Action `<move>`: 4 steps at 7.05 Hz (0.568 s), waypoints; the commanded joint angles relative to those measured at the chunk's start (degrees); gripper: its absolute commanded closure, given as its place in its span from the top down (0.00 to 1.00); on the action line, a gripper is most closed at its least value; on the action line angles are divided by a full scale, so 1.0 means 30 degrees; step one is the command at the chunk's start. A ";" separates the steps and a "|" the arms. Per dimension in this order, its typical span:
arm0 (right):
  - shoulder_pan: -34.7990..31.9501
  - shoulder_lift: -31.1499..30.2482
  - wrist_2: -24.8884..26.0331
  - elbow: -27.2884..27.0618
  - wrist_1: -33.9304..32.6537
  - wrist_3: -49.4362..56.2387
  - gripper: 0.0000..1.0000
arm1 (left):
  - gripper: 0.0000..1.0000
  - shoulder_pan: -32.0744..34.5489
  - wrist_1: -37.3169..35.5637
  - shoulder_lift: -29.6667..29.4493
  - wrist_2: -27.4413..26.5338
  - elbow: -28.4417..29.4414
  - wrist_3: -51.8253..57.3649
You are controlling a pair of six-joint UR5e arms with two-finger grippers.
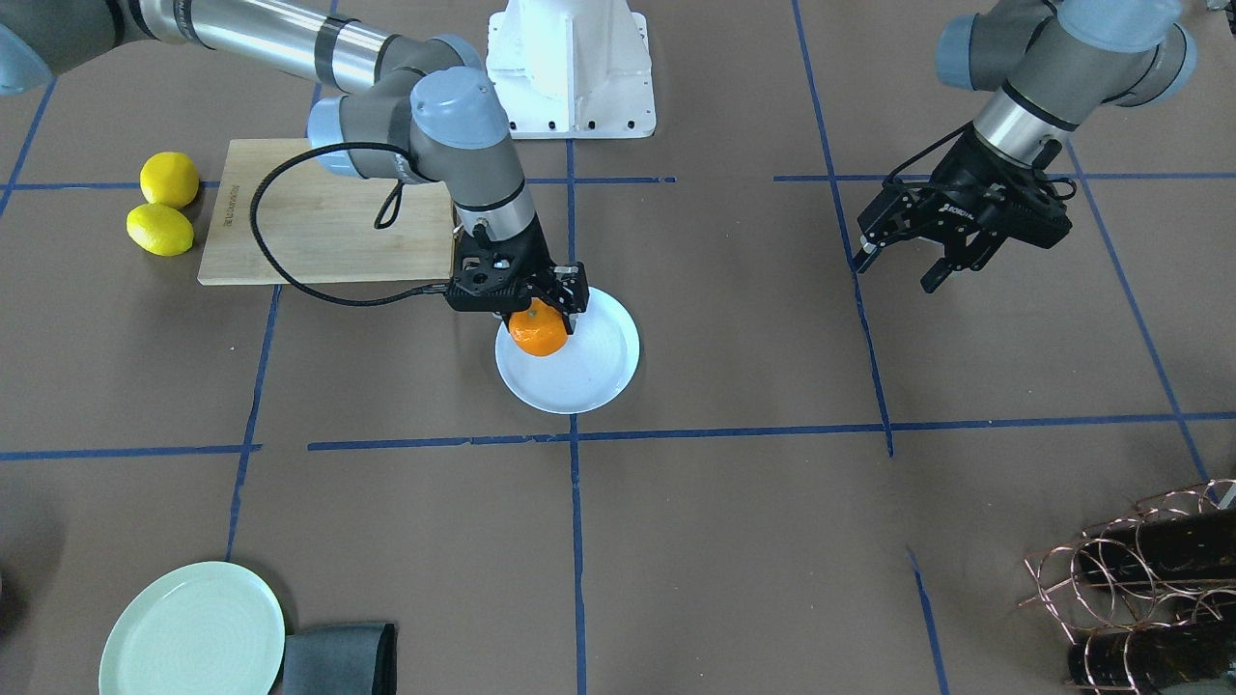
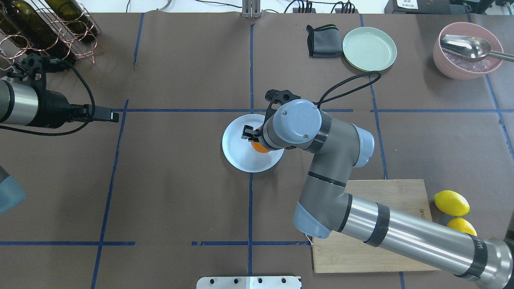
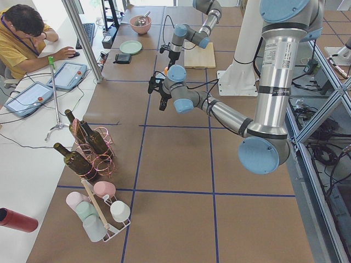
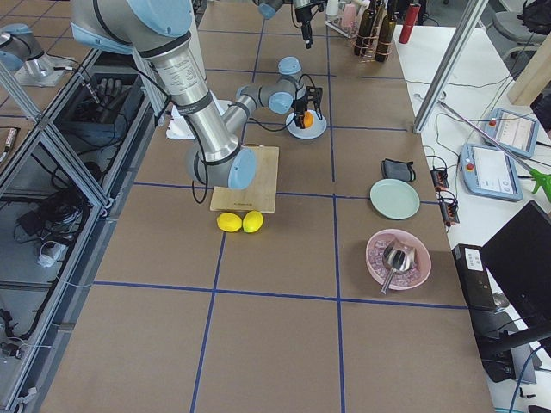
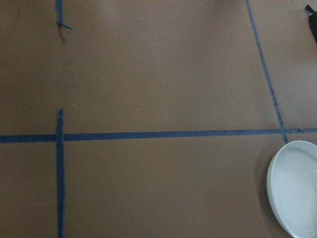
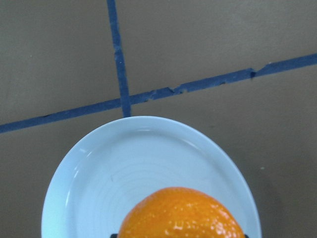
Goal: Pick orange to plate
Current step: 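Carry the orange with the right gripper onto the white plate while the left arm withdraws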
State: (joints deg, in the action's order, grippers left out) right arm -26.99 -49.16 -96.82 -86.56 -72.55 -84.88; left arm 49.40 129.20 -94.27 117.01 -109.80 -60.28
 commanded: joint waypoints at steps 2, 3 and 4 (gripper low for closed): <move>0.0296 0.1032 0.0661 0.1429 -0.0221 -0.0066 0.00 | 1.00 0.0057 0.0029 0.0076 -0.0009 0.0155 0.0230; 0.0325 0.1034 0.0661 0.1518 -0.0222 -0.0036 0.00 | 1.00 0.0027 0.0029 0.0018 -0.0038 0.0185 0.0230; 0.0325 0.1034 0.0690 0.1664 -0.0222 -0.0036 0.01 | 1.00 0.0027 0.0029 -0.0012 -0.0038 0.0185 0.0230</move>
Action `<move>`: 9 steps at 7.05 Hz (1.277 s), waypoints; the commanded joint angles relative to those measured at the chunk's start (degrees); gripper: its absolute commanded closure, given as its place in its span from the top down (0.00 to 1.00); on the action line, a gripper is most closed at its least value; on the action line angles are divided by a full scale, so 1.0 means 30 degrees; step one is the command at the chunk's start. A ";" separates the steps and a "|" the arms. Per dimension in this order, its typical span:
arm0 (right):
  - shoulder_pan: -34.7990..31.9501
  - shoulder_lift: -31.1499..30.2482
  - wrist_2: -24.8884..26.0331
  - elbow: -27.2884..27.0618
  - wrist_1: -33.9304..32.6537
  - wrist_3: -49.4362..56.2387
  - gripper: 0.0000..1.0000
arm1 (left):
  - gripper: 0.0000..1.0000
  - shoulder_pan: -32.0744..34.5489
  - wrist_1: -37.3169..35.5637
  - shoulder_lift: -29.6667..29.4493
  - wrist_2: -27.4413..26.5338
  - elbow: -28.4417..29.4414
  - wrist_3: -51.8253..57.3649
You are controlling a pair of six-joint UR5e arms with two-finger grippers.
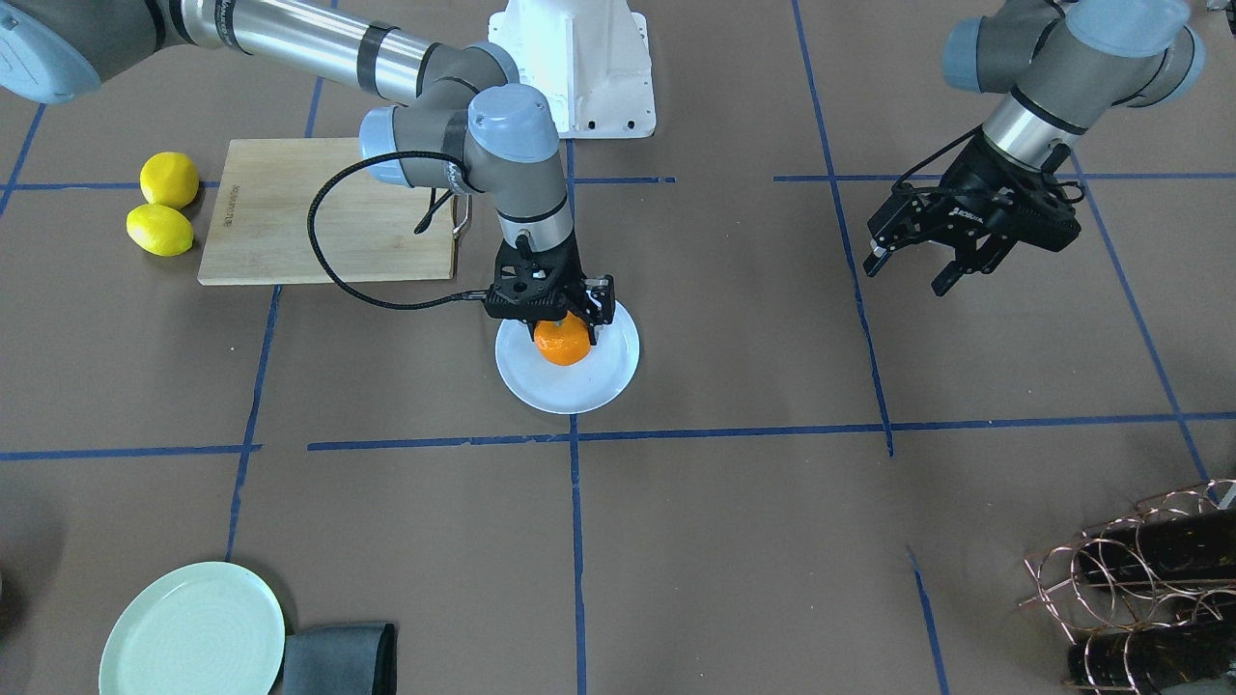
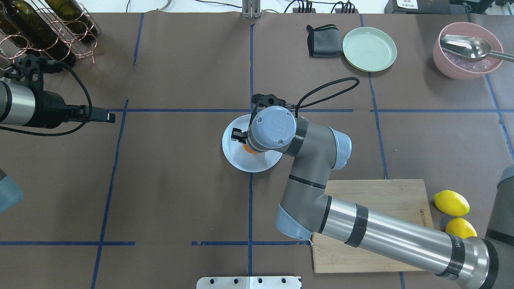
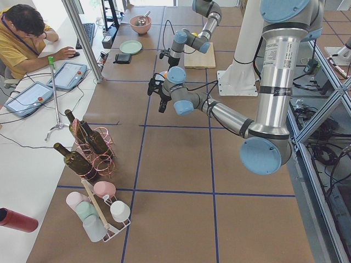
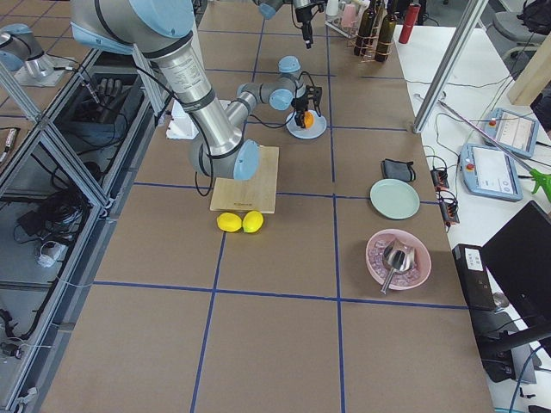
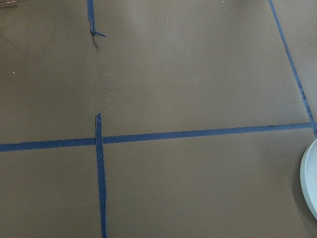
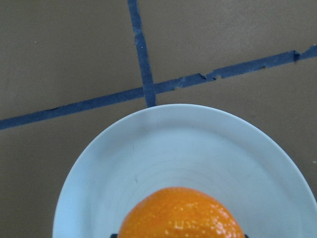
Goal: Pick orange to plate
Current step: 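Carry the orange with the right gripper onto the white plate while the left arm withdraws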
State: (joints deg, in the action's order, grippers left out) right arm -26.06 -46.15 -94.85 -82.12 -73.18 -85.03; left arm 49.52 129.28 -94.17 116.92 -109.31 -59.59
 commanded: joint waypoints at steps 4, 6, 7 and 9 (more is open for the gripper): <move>0.0046 0.0266 0.0414 0.0509 -0.0070 0.0220 1.00 | 0.99 -0.0014 0.0004 -0.0133 -0.0010 0.0022 -0.0145; 0.0016 0.0355 0.0269 0.0189 -0.0041 0.0278 1.00 | 1.00 -0.0014 -0.0025 -0.0162 0.0019 -0.0008 -0.0203; -0.0129 -0.0195 0.0094 -0.1177 -0.0592 0.0366 1.00 | 1.00 -0.0014 -0.0026 -0.0133 0.0020 -0.0124 -0.0204; -0.1061 -0.2913 -0.1450 -0.6963 -0.3772 0.1617 1.00 | 1.00 0.0044 0.0003 0.0012 0.0049 -0.0154 -0.0088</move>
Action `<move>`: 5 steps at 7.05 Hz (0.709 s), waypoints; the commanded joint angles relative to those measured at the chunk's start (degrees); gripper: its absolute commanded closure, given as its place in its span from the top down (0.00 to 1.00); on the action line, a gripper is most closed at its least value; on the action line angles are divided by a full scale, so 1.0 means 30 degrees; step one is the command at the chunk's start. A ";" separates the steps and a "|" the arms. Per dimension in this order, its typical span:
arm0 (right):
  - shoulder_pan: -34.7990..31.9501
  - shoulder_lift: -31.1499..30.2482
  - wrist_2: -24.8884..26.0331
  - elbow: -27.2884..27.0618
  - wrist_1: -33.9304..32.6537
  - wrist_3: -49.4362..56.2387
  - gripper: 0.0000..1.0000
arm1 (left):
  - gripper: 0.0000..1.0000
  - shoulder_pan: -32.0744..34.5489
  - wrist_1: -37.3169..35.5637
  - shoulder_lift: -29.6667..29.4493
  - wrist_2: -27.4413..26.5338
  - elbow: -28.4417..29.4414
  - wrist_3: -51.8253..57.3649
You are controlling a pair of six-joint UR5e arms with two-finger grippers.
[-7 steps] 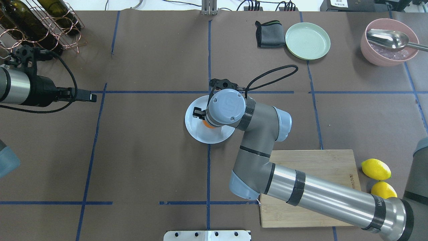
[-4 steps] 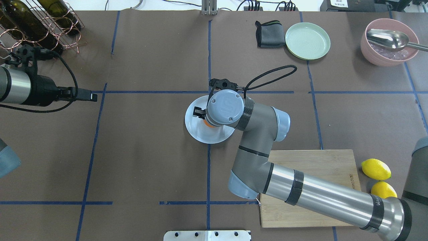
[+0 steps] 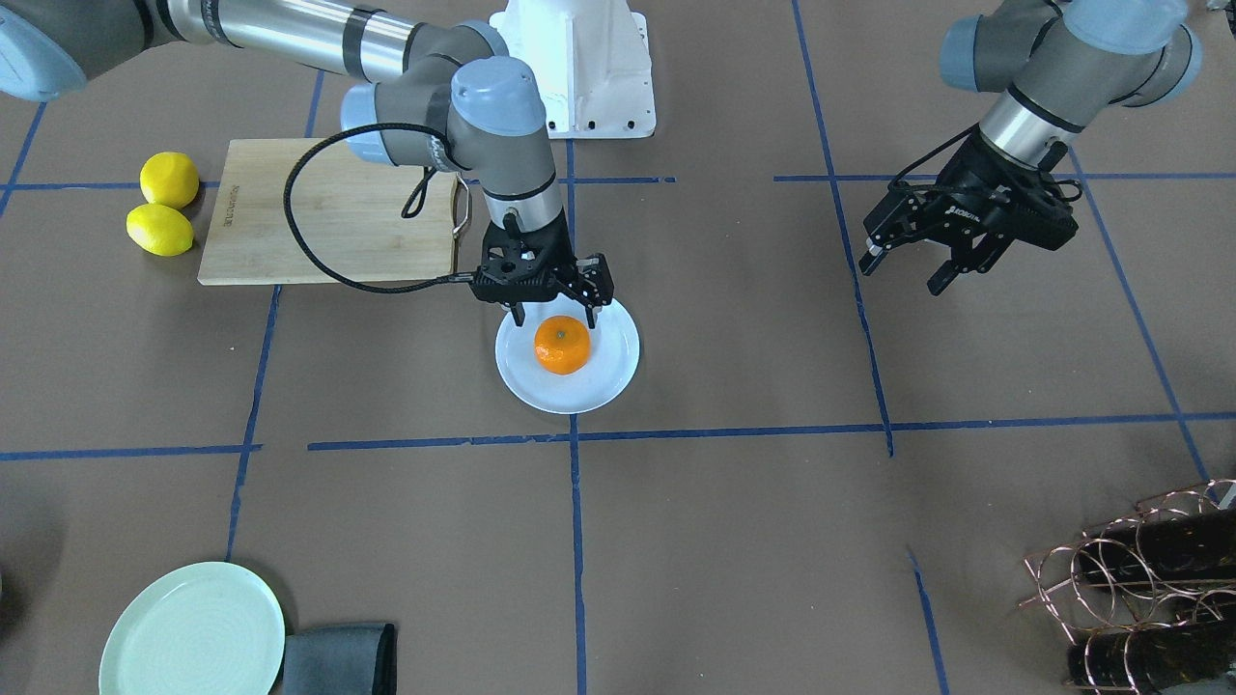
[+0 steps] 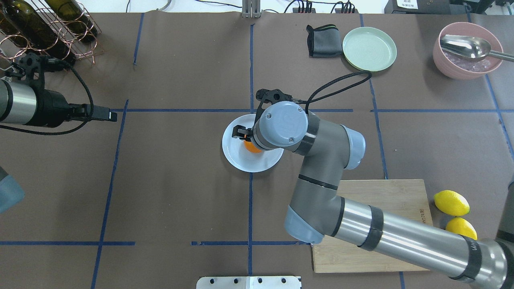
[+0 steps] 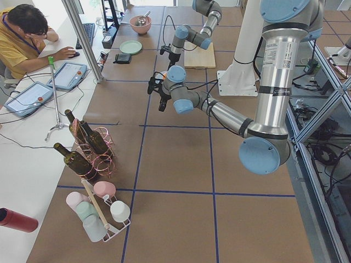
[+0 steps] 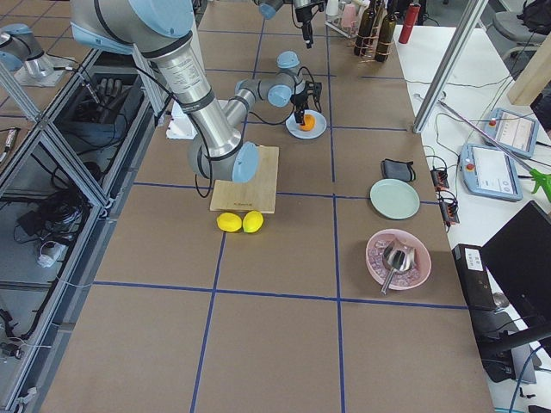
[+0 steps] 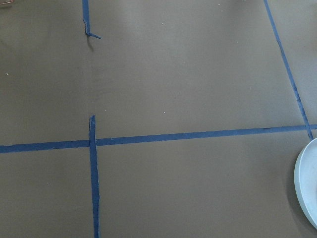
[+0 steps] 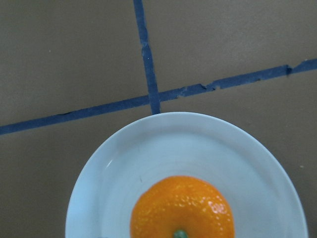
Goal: Pick orange to plate
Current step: 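Release the orange and withdraw the right arm away from the plate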
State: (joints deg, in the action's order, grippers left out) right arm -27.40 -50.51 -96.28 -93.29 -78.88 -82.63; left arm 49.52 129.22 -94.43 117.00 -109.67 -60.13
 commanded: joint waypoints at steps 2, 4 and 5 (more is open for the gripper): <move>-0.2982 -0.4731 -0.3544 -0.7002 -0.3704 0.3939 1.00 | 1.00 0.0744 -0.0123 0.0623 0.0343 0.0140 0.2938; -0.7569 -0.8489 -0.7027 -0.7576 -0.3503 1.0658 1.00 | 1.00 0.4188 -0.0154 0.1705 0.4573 0.1888 0.9603; -1.0553 -0.9664 -0.9105 -0.7024 -0.3590 1.4787 1.00 | 1.00 0.5627 -0.0183 0.2030 0.4797 0.2943 1.2541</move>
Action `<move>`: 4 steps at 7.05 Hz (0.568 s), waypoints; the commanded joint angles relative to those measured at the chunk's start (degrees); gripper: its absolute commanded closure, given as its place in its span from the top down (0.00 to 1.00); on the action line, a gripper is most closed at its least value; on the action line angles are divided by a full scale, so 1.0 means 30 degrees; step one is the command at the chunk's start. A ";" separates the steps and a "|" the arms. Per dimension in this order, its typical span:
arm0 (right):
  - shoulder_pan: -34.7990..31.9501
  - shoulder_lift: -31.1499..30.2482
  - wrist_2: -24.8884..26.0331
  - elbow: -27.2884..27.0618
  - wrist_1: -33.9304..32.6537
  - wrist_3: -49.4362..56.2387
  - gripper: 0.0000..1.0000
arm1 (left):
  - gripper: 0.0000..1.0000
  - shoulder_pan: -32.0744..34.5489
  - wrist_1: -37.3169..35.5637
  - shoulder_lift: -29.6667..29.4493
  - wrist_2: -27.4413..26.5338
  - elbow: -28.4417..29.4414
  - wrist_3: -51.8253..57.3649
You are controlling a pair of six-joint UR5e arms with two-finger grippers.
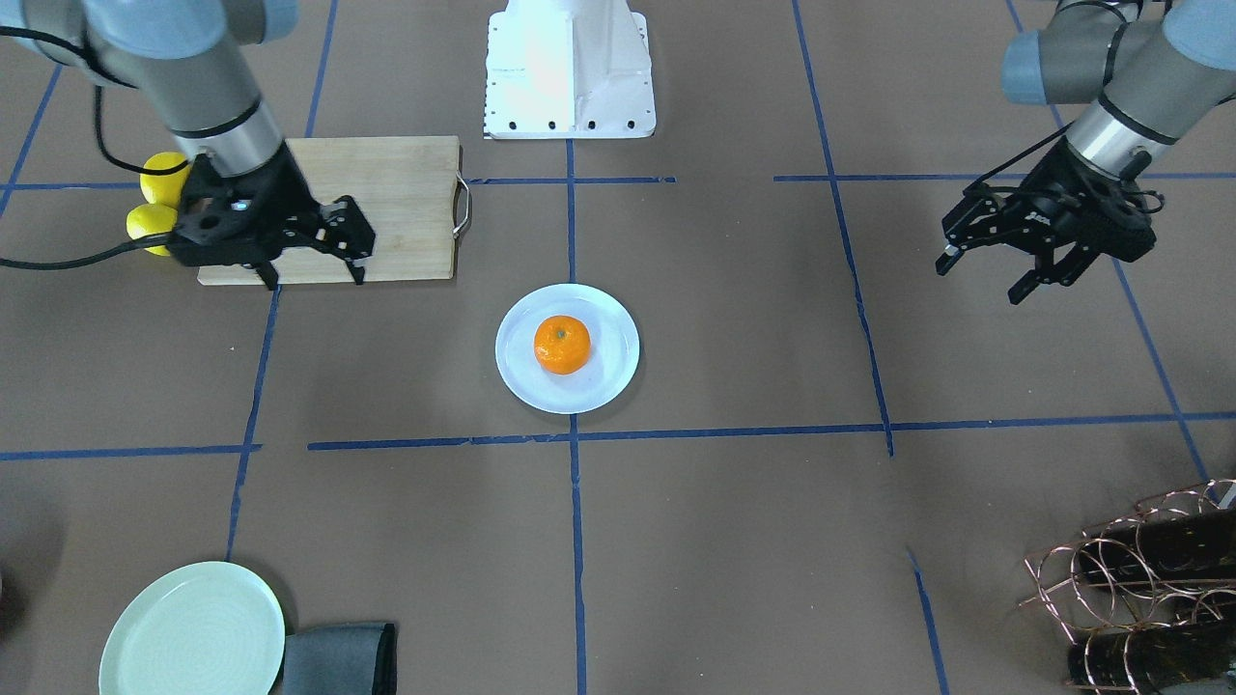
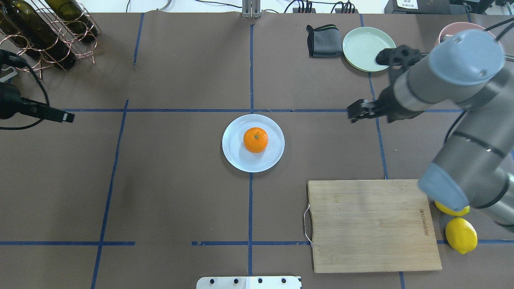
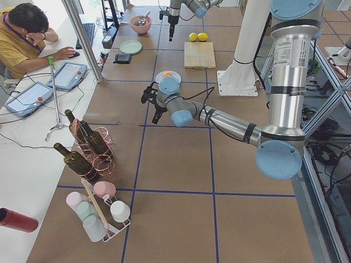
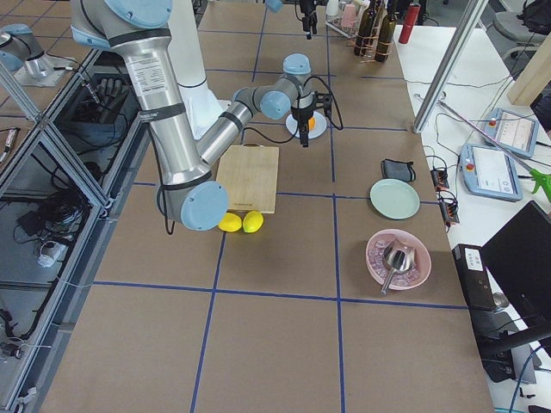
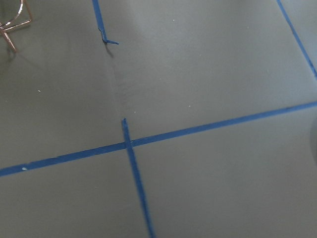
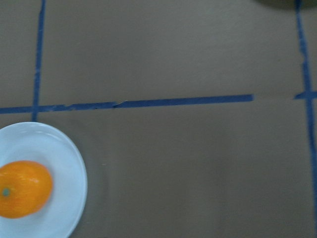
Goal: Pick orange to plate
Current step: 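Release the orange and withdraw the right arm away from the plate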
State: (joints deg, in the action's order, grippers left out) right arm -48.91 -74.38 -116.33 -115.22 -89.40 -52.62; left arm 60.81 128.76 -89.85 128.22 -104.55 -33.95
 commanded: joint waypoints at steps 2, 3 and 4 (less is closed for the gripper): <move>-0.8779 -0.1926 -0.5623 0.4369 -0.0258 1.2961 1.00 | 1.00 0.6074 -0.2264 0.0392 0.1552 0.3379 0.9617; -1.0748 -0.1926 -0.6391 0.6538 -0.0287 1.6974 1.00 | 1.00 0.8243 -0.5563 0.0274 0.2833 0.3299 1.2661; -1.2479 -0.1926 -0.6514 0.8474 -0.0374 2.0639 1.00 | 1.00 0.9599 -0.8583 -0.0133 0.3078 0.3154 1.5128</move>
State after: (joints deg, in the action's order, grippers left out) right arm -79.14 -80.07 -134.07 -97.34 -90.27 -5.02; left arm 83.39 113.74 -89.19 135.49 -95.14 1.51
